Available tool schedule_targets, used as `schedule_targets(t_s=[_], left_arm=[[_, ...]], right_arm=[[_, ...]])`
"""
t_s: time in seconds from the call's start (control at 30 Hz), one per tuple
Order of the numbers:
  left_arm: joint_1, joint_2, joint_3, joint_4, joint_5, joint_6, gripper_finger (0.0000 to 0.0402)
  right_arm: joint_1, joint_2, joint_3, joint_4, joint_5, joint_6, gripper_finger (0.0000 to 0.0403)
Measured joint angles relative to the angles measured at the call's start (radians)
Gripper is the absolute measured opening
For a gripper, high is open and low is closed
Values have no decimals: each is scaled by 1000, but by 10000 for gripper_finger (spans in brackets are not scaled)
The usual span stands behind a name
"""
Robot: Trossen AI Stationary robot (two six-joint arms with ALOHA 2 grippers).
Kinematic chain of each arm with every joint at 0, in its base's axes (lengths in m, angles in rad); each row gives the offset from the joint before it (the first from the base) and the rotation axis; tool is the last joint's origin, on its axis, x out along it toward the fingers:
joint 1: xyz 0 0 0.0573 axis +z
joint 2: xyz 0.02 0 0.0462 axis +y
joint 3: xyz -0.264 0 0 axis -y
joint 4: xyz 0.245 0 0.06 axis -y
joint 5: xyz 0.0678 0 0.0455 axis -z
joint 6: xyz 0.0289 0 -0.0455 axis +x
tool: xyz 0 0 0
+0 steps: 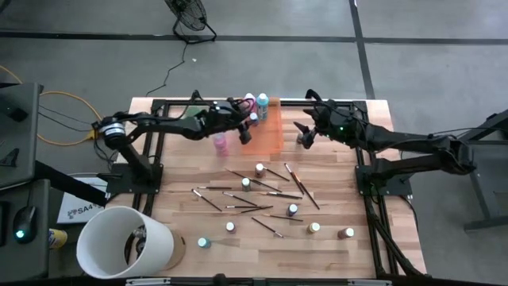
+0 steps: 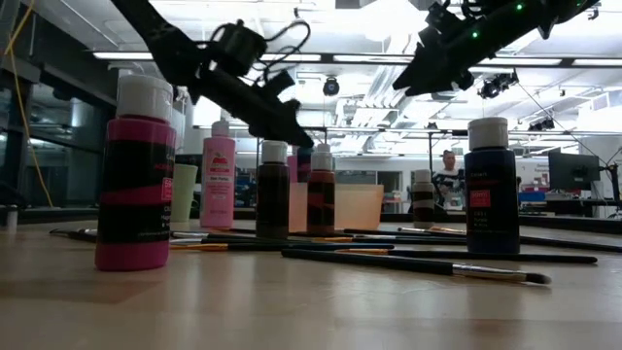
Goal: Pick & Place Paint Supplies
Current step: Put the blue paint bottle into the orange bin
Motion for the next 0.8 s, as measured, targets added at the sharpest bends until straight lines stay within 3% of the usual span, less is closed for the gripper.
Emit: schedule_targets(t_s=[0.3, 0.8], left_arm=[[0, 54, 1, -9, -113, -168, 113], [1, 110, 0, 5, -221, -208, 113]], right_arm=[[19, 0, 0, 19, 2, -8, 274], [19, 1, 0, 20, -2, 1, 274]])
